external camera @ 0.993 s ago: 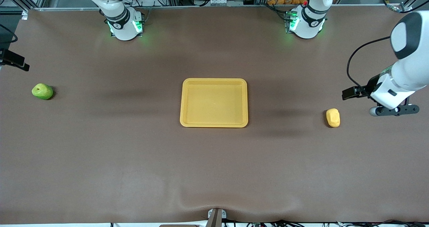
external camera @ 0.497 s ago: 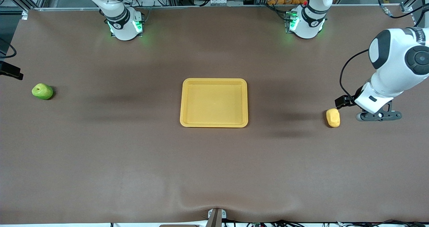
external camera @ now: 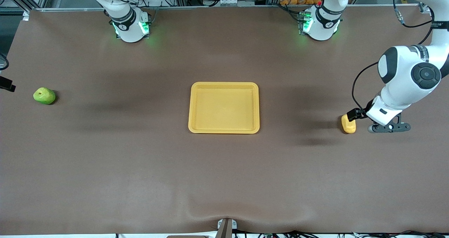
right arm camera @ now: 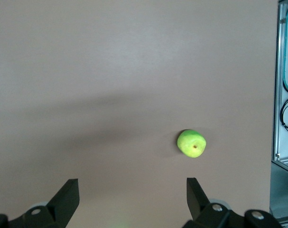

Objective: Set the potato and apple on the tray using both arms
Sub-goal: 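Lower the left gripper over the yellow potato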

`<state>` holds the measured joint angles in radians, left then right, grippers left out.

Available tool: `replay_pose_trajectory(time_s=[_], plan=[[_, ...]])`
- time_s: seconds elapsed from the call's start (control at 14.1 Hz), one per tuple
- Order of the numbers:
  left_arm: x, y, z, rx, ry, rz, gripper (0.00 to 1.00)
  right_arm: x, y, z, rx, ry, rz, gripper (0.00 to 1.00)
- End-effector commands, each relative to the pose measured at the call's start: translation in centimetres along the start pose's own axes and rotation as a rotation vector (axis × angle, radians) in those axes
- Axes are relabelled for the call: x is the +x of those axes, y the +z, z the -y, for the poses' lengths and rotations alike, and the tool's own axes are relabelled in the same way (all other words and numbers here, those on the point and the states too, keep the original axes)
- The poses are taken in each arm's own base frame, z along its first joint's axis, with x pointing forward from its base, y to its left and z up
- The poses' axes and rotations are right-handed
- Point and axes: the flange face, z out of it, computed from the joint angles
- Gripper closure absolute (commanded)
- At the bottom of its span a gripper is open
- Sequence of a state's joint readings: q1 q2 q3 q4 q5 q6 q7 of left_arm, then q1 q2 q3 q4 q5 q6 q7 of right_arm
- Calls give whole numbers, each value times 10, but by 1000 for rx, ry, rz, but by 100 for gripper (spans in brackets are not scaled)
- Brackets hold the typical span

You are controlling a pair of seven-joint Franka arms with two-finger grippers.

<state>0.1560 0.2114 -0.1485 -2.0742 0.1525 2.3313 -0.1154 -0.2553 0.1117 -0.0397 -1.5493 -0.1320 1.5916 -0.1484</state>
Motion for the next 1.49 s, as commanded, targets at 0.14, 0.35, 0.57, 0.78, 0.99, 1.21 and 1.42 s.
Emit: replay_pose_trajectory(time_s=[0.14, 0.35, 0.57, 0.78, 0.99, 1.21, 1.42], plan=[[2, 30, 8, 11, 6, 16, 0, 11, 37, -38, 89, 73, 45, 0], [3, 47, 8, 4, -4, 28, 0, 12, 46, -47, 87, 88, 56, 0], [2, 66, 18, -2, -20, 37, 2, 14, 65, -63, 93, 113, 88, 0], [1, 73, 23, -6, -30, 39, 3, 14, 82, -80, 103, 136, 111, 0], [0, 83, 23, -9, -32, 54, 6, 13, 93, -90, 107, 152, 126, 0], [-1, 95, 22, -17, -33, 56, 7, 14, 111, -98, 112, 166, 141, 0], [-2, 104, 23, -19, -34, 64, 10, 12, 138, -111, 120, 187, 165, 0]])
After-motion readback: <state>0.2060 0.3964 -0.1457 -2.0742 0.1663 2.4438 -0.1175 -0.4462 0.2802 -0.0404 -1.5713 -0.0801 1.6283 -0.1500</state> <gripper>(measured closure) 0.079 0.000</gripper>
